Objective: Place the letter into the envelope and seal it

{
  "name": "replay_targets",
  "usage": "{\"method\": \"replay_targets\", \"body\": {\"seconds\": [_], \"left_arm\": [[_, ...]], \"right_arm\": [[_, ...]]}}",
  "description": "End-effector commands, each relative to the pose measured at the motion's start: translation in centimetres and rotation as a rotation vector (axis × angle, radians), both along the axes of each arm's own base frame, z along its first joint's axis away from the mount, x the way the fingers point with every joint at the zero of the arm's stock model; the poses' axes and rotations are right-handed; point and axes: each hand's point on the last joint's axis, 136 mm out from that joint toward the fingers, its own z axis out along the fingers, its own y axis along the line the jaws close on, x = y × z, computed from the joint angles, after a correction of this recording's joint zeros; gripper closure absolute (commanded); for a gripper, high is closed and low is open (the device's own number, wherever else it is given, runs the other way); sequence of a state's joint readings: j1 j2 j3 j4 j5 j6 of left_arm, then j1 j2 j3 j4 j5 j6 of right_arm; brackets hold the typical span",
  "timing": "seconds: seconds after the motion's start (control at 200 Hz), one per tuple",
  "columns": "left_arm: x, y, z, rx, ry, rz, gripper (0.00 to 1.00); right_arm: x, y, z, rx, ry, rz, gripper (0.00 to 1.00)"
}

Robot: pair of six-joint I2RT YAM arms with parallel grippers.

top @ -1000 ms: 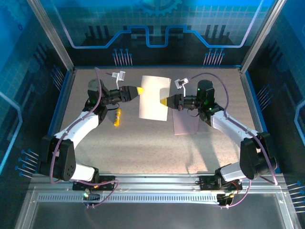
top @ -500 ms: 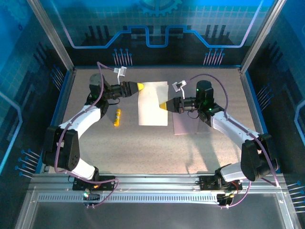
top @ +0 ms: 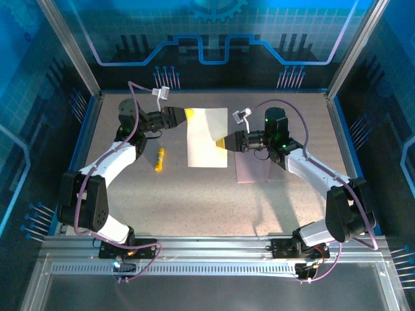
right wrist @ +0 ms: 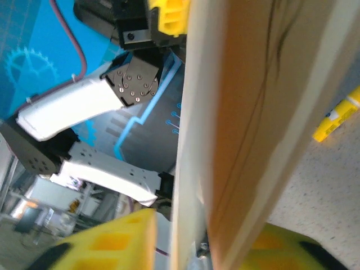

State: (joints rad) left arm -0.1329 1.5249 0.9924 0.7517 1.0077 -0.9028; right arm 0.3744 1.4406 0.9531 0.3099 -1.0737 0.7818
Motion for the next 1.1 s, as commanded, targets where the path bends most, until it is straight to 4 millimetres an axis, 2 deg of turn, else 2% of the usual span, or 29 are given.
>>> {"method": "replay_targets", "body": {"seconds": [0.0, 0.07, 0.3, 0.335, 0.425, 0.53, 0.695, 0.84, 1.096], "left_arm": [[0.7, 1.4, 2.8, -0.039, -0.066, 0.099, 1.0], [1.5, 2.0, 3.4, -0.05, -0.063, 0.168, 1.0], [2.9, 3.9, 5.0, -0.069, -0.07, 0.345, 1.0], [3.0, 4.2, 5.1, -0.075, -0.069, 0.374, 1.0], [3.3, 5.1, 5.1, -0.097, -0.067, 0.438, 1.0], [3.6, 6.0, 4.9, -0.119, -0.054, 0.502, 1.0], [3.9, 6.8, 4.8, -0.199, -0.023, 0.56, 1.0], [3.8, 5.7, 4.5, -0.162, -0.026, 0.549, 1.0], [2.9, 4.3, 3.8, -0.105, -0.037, 0.534, 1.0]], "right_arm": [[0.5, -0.1, 0.7, 0.003, -0.025, -0.028, 0.47], [1.0, -0.6, 0.6, -0.003, -0.026, -0.071, 0.29], [3.0, -2.9, -0.7, -0.057, 0.017, -0.289, 0.09], [3.0, -3.4, -2.1, -0.075, 0.049, -0.335, 0.06], [3.4, -4.5, -2.5, -0.067, 0.07, -0.447, 0.0], [3.4, -5.4, -2.9, -0.034, 0.1, -0.553, 0.0], [2.6, -4.1, -2.4, -0.001, 0.094, -0.588, 0.0], [2.8, -2.3, -1.4, 0.017, 0.122, -0.59, 0.0], [4.4, -0.6, -1.3, 0.035, 0.21, -0.654, 0.0]]}}
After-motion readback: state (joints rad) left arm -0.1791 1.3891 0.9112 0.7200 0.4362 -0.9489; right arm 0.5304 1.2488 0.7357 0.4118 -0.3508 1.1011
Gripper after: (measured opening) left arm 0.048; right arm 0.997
